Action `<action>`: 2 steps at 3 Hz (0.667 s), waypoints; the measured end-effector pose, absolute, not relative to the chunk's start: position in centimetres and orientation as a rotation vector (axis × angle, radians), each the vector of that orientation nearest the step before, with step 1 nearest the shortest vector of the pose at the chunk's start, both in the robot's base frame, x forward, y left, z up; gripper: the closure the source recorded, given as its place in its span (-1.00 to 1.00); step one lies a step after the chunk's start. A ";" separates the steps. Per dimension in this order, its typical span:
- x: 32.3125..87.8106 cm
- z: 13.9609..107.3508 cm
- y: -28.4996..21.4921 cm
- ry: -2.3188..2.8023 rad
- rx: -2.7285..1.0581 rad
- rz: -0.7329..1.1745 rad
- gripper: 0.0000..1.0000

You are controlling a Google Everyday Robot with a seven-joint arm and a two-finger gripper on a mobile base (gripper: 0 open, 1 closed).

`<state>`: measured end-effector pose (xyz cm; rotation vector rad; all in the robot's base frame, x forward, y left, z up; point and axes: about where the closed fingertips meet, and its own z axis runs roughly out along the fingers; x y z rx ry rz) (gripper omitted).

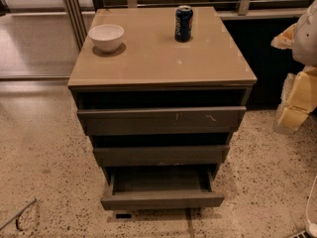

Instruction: Close bottom drawer

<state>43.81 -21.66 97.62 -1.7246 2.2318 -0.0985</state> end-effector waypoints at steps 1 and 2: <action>43.8 97.6 -21.7 2.232 -1.725 -0.099 -1.00; 43.8 97.6 -21.7 2.232 -1.725 -0.099 -0.64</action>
Offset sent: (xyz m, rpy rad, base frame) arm 0.0000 0.0000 0.0000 0.0000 0.0000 0.0000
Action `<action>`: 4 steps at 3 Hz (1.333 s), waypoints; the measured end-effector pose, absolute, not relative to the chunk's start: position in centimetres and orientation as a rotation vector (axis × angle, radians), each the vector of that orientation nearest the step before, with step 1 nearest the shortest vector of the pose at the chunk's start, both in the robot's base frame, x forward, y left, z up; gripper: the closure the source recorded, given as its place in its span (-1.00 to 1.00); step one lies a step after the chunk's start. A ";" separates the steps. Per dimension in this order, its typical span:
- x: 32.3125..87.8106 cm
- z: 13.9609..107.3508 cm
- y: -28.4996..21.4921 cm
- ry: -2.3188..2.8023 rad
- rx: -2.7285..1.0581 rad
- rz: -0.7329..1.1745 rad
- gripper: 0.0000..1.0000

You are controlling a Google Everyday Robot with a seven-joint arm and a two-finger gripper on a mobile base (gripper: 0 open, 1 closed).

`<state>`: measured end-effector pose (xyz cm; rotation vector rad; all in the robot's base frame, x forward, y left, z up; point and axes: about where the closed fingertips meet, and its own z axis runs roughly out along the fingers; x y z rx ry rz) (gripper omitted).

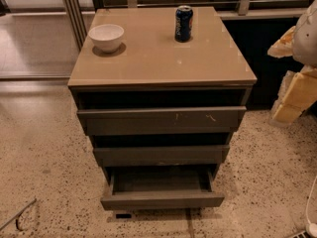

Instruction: Close bottom drawer

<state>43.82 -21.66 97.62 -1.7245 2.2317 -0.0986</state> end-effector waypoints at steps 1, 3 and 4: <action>43.9 95.0 -21.5 2.223 -1.701 -0.077 -0.18; 42.6 77.6 -19.1 2.170 -1.669 0.244 0.76; 42.2 71.5 -17.8 2.144 -1.685 0.356 1.00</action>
Offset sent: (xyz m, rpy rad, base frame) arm 0.0064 0.0212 -0.2556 0.2857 0.0366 -0.0117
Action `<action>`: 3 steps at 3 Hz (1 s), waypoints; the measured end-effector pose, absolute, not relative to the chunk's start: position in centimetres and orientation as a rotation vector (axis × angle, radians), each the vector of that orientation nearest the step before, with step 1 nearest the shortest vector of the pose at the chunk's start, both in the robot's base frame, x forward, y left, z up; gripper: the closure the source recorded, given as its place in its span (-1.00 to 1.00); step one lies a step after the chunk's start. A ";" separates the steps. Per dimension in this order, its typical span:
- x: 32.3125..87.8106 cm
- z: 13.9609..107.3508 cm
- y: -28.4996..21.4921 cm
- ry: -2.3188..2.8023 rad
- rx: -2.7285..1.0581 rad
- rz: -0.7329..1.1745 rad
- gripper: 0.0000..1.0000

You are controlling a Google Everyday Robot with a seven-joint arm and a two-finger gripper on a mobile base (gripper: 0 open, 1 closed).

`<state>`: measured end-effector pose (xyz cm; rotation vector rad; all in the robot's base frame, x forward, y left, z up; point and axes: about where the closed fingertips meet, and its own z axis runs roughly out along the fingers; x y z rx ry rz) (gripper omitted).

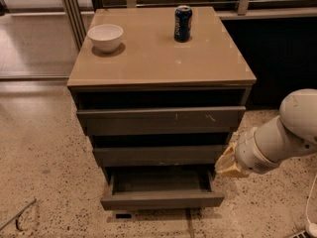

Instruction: Close bottom drawer

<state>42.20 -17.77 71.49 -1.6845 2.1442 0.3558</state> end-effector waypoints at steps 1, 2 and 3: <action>42.3 70.8 -17.7 2.144 -1.684 0.366 1.00; 42.2 69.0 -17.7 2.137 -1.682 0.375 1.00; 40.8 61.1 -18.4 2.138 -1.723 0.398 1.00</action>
Offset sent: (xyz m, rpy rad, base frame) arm -0.0011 -0.0019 -0.0503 0.0293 0.0045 0.0026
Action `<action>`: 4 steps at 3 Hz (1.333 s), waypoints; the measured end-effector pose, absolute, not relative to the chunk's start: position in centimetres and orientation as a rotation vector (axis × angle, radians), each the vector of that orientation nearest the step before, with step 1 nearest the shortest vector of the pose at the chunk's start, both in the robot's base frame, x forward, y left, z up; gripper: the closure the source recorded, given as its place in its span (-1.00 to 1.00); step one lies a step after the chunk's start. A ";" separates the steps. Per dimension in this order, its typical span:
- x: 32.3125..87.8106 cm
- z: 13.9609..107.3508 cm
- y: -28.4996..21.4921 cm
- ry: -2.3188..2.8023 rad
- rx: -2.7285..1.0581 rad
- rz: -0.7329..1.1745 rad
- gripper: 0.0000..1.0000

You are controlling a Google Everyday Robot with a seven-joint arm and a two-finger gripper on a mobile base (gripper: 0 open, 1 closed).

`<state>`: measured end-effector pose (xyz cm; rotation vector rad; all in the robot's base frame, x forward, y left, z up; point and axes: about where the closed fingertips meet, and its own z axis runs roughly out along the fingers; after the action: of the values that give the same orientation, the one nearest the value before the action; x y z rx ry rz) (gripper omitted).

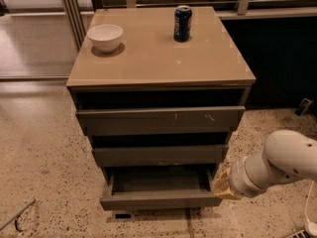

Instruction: Close bottom drawer

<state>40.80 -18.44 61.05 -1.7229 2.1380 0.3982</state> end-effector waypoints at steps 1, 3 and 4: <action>41.9 51.2 -18.9 2.150 -1.721 0.404 1.00; 42.1 35.9 -18.6 2.199 -1.679 0.569 1.00; 41.9 35.8 -18.5 2.204 -1.693 0.550 1.00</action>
Offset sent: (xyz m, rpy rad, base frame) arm 0.0244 -0.0022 -0.3066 0.0882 0.1421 -0.0259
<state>41.94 -18.46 35.83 -1.6931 2.2041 0.5503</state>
